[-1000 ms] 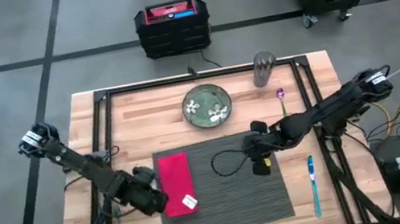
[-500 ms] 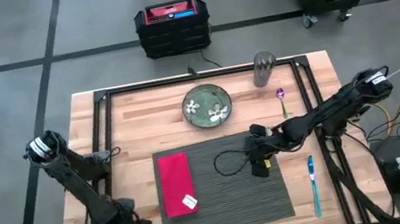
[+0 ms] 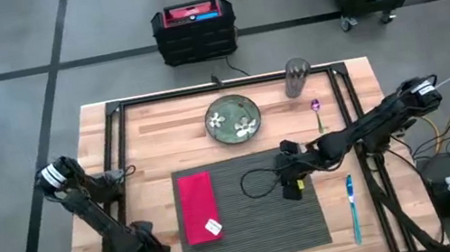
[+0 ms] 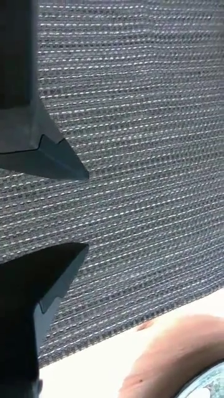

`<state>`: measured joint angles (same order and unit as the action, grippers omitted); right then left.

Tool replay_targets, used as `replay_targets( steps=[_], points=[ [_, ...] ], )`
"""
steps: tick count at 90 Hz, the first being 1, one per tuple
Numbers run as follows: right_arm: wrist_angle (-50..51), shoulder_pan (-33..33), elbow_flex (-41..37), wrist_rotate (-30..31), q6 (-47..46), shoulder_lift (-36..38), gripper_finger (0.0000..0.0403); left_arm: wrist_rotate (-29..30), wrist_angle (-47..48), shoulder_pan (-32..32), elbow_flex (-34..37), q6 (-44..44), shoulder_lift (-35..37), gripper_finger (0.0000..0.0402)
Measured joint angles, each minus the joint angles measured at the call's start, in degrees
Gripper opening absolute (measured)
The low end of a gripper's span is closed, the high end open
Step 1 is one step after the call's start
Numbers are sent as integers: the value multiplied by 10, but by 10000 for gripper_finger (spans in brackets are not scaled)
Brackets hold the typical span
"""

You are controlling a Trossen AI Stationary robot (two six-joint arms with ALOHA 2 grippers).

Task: Set table place
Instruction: Put the blue fork on the red table napkin

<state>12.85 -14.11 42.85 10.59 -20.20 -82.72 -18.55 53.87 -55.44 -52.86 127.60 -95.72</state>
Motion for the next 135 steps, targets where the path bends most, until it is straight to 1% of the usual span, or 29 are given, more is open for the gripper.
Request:
replay_targets(
  steps=[20,34,61,70,76,80,84,89,96,102,114,120,129,135],
  points=[
    [0,0,-1,0,2,0,170,-9,13,1,1,-8,-32,124],
    [-3,0,-8,0,2,0,171,-10,12,1,1,-4,-37,115],
    [-24,0,-27,0,-2,0,161,-9,9,8,-3,-13,-35,114],
    [-25,0,-27,0,1,0,158,-3,27,15,-17,-25,-32,113],
    [-25,0,-27,0,3,0,156,-2,60,21,-41,-19,-23,113],
    [-25,0,-27,0,3,0,155,11,77,23,-59,-25,-15,113],
    [-25,0,-27,0,5,0,156,15,98,25,-70,-66,-9,113],
    [-26,0,-27,0,7,0,157,13,106,27,-82,-147,-4,109],
    [-30,0,-27,0,14,0,161,-23,102,27,-92,-267,-3,93],
    [-31,0,-27,0,14,0,164,-47,108,26,-90,-340,-7,73],
    [-34,-1,-27,0,7,0,164,-49,91,27,-74,-417,-17,30],
    [-34,-4,-27,0,7,0,161,-49,78,27,-66,-440,-24,11],
    [-34,-11,-27,-1,7,0,156,-51,66,27,-50,-454,-31,3],
    [-34,-14,-27,-1,7,0,152,-65,60,26,-40,-457,-36,3]
  ],
)
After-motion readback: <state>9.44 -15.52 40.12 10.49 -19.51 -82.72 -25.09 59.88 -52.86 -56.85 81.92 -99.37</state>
